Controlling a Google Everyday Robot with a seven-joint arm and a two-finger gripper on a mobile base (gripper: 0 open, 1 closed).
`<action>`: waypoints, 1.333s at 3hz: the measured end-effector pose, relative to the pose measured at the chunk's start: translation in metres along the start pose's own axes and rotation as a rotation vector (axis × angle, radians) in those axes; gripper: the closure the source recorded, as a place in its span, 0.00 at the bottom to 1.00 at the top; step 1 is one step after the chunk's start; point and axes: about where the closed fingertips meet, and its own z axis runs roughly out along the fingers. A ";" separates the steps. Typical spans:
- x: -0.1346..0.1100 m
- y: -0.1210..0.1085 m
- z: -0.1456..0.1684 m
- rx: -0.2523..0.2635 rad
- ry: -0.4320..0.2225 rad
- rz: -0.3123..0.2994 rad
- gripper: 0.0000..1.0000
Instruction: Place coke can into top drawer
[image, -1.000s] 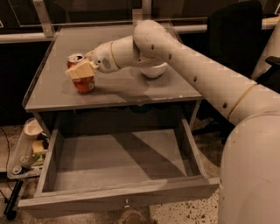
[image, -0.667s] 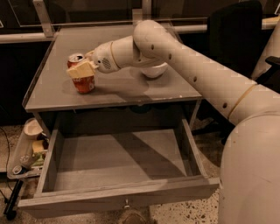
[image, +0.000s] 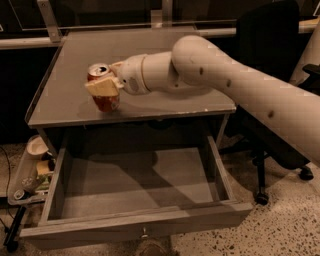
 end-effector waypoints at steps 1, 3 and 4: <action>0.022 0.033 -0.032 0.077 -0.008 0.046 1.00; 0.044 0.037 -0.044 0.095 0.013 0.074 1.00; 0.057 0.052 -0.052 0.106 0.019 0.102 1.00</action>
Offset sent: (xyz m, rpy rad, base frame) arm -0.0379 -0.0212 -0.0087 0.0135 0.0139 -0.0786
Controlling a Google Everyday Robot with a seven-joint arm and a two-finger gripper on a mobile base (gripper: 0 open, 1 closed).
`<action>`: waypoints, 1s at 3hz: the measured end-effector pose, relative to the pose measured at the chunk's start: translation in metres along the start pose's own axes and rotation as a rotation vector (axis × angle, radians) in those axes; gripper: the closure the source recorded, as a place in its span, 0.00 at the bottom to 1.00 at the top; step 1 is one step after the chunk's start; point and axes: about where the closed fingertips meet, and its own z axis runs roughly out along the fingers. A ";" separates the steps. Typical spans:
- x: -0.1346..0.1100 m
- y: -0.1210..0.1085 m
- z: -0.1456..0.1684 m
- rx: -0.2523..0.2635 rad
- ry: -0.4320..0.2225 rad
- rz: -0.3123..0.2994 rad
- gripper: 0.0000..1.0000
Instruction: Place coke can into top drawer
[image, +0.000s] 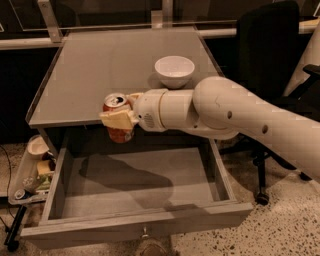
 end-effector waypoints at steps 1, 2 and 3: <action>0.034 0.026 -0.014 0.058 0.016 0.070 1.00; 0.100 0.044 -0.013 0.105 0.068 0.142 1.00; 0.100 0.044 -0.013 0.105 0.068 0.142 1.00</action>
Offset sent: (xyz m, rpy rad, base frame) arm -0.0913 -0.0310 -0.1512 -0.0293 0.2119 -0.2223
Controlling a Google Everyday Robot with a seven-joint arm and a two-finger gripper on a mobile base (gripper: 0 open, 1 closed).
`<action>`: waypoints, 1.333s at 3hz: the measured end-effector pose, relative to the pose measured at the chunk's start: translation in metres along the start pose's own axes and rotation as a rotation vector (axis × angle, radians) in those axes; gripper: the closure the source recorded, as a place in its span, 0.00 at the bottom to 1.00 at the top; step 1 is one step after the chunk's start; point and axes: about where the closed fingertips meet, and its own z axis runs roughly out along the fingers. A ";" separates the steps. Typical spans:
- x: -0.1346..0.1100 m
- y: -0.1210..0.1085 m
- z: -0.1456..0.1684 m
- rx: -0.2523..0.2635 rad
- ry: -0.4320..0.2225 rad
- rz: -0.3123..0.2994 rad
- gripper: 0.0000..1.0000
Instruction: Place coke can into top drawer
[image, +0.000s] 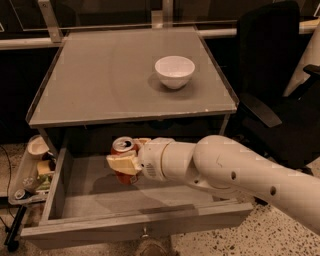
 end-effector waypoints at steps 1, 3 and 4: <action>0.012 -0.010 0.008 0.039 -0.020 0.026 1.00; 0.039 -0.063 0.022 0.197 -0.071 0.000 1.00; 0.056 -0.080 0.025 0.243 -0.050 -0.019 1.00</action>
Offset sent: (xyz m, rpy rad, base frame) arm 0.0602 -0.0379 -0.0634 -0.0016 -0.1153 -0.2543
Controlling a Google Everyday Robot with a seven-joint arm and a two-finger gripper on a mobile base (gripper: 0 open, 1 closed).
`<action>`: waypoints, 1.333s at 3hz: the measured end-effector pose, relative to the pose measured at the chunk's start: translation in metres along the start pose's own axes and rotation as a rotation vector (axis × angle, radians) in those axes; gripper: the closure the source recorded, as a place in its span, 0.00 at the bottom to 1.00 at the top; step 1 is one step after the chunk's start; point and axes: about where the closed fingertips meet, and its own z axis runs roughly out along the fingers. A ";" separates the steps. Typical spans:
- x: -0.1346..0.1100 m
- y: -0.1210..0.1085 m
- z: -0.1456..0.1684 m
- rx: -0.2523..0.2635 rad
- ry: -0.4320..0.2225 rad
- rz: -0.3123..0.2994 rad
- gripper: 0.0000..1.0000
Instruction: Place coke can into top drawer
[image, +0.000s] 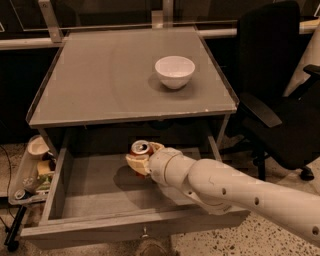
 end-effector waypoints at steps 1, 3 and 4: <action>0.011 -0.020 0.007 0.044 0.010 -0.024 1.00; 0.023 -0.050 0.014 0.120 -0.016 -0.010 1.00; 0.033 -0.057 0.017 0.136 -0.017 0.009 1.00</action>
Offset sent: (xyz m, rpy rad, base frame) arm 0.0476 -0.0409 -0.0296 -0.0545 -0.0628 -0.1199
